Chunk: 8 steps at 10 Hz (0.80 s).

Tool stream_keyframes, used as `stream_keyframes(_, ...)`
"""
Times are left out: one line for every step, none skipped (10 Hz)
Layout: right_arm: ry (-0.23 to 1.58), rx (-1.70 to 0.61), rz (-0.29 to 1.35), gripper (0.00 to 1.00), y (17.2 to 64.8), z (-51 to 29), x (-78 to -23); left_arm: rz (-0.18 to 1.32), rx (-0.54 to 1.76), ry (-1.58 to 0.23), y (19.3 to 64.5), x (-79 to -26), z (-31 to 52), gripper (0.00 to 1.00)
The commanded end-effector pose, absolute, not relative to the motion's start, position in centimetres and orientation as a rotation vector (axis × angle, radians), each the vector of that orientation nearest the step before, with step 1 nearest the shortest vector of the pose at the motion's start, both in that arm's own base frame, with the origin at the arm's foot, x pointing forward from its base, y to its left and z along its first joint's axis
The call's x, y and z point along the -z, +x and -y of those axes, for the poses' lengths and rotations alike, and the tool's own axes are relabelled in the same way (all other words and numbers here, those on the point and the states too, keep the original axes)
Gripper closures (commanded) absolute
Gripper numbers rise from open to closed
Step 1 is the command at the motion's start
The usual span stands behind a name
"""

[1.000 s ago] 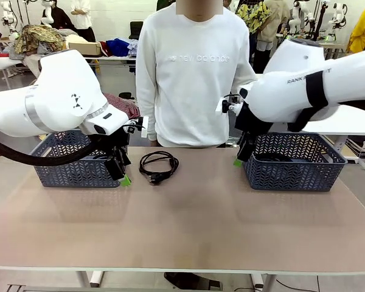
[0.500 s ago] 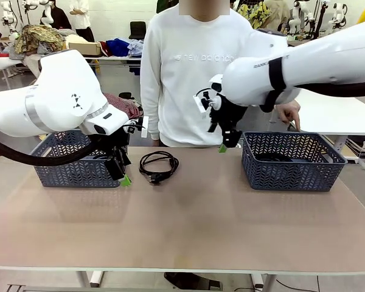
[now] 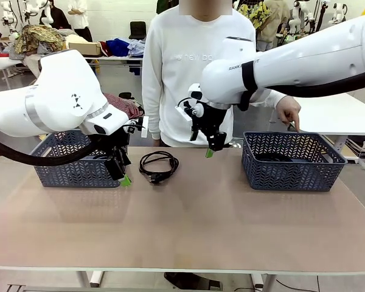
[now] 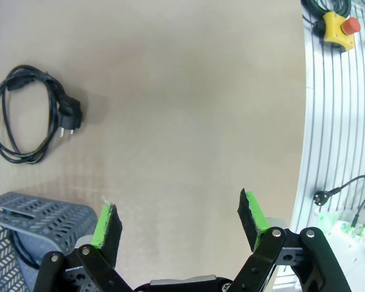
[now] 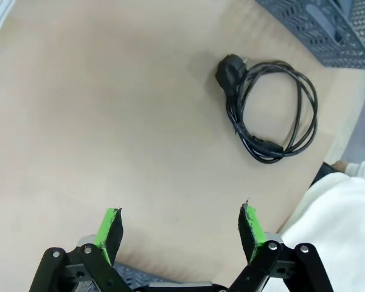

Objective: Organize the cables according to human instructions.
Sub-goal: Pick up a bundle of cables and place it in the basket indicated by the human.

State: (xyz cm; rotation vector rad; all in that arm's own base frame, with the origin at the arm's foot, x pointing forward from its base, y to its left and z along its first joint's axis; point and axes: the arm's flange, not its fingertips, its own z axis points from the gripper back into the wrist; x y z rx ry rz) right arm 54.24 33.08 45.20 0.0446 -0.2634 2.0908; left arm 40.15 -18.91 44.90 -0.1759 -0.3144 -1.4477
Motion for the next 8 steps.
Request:
stream_keyframes(0.027,-2.111,0.228,0.0,55.3,-33.4,-45.9,0.311,1.446,-0.171,40.1,-45.0,18.7,0.0)
stream_keyframes(0.045,-2.091,0.263,0.0,54.2,-33.1,-45.2,0.311,1.446,-0.171,40.1,-45.0,18.7,0.0)
stream_keyframes(0.045,-2.091,0.263,0.0,54.2,-33.1,-45.2,0.311,1.446,-0.171,40.1,-45.0,18.7,0.0)
stream_keyframes(0.045,-2.091,0.263,0.0,54.2,-33.1,-45.2,0.311,1.446,-0.171,40.1,-45.0,18.7,0.0)
stream_keyframes(0.045,-2.091,0.263,0.0,54.2,-33.1,-45.2,0.311,1.446,-0.171,40.1,-45.0,18.7,0.0)
stream_keyframes(0.045,-2.091,0.263,0.0,54.2,-33.1,-45.2,0.311,1.446,-0.171,40.1,-45.0,18.7,0.0)
stream_keyframes(0.045,-2.091,0.263,0.0,54.2,-33.1,-45.2,0.311,1.446,-0.171,40.1,-45.0,18.7,0.0)
stream_keyframes(0.045,-2.091,0.263,0.0,54.2,-33.1,-45.2,0.311,1.446,-0.171,40.1,-45.0,18.7,0.0)
